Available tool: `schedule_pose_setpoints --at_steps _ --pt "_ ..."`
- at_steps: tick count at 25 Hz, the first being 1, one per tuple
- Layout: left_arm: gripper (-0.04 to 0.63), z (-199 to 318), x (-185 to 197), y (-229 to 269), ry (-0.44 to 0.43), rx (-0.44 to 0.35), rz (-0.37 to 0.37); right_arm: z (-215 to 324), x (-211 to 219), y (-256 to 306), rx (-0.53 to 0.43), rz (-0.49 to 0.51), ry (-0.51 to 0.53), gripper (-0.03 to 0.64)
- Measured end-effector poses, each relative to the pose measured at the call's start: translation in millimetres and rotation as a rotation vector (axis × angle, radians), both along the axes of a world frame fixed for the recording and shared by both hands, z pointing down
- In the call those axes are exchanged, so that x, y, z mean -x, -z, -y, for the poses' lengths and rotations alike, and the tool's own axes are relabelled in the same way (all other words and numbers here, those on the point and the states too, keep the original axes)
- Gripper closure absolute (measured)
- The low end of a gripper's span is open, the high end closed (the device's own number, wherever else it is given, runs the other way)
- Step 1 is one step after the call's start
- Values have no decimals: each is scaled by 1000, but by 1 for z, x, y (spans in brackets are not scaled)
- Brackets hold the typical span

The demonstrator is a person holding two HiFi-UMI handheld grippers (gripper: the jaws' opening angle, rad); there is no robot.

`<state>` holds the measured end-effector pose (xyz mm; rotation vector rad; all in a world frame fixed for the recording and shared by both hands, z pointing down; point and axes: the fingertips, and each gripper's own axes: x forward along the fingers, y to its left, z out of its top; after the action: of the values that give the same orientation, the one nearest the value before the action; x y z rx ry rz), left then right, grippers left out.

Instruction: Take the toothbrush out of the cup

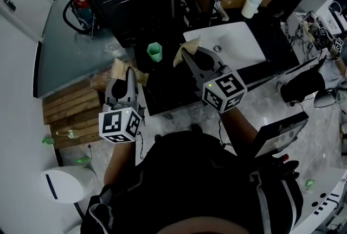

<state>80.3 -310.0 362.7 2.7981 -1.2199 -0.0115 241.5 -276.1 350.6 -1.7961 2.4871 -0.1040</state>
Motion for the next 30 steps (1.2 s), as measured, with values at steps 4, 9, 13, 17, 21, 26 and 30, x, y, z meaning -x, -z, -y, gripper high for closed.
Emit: schedule_pose_setpoints --at_steps 4,9,13,17,21,26,30 --pt "563 -1 1 -1 1 2 -2 -1 1 0 -1 7 3 569" --pt "563 -3 3 0 5 2 -9 -1 2 0 -4 -6 -5 571" --pt "563 -7 5 1 8 0 -12 -1 3 -1 -1 -8 -7 572" --pt "565 -9 4 2 5 5 -8 -1 5 -2 6 -11 1 572" --pt "565 -10 3 6 6 -6 -12 -2 5 0 4 -12 -3 572" --pt "565 -11 5 4 9 -2 -11 -4 6 0 3 -9 -8 572" --pt "565 -12 5 3 10 0 -12 -6 7 -1 8 -10 -5 572"
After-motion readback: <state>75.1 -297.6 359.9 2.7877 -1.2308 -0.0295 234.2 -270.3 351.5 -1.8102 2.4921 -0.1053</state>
